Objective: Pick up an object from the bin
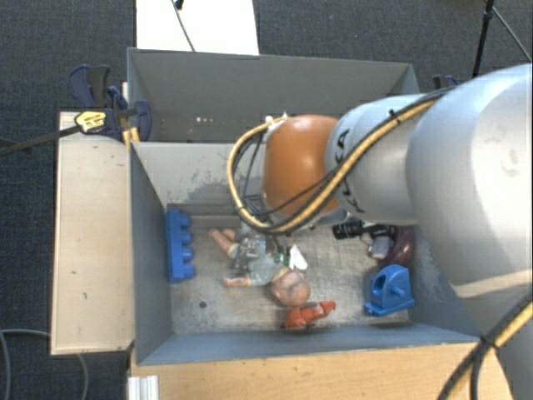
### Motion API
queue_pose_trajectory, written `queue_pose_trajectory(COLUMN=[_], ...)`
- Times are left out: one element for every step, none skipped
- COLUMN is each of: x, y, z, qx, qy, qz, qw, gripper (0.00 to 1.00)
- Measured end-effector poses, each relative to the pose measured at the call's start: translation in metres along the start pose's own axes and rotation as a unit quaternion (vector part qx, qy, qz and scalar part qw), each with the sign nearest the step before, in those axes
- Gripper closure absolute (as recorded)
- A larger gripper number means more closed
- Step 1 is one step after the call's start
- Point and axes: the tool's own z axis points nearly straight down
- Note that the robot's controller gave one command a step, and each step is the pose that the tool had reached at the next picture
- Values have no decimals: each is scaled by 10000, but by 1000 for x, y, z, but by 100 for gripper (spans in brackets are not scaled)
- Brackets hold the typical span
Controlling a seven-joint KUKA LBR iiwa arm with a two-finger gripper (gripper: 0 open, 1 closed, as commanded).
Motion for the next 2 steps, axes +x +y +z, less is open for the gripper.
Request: queue_pose_trajectory(x=[0, 0], y=[1, 1], z=[-2, -10], qx=[11, 42], qy=[19, 64], qz=[-3, -12], qw=[10000, 10000], gripper=[100, 100])
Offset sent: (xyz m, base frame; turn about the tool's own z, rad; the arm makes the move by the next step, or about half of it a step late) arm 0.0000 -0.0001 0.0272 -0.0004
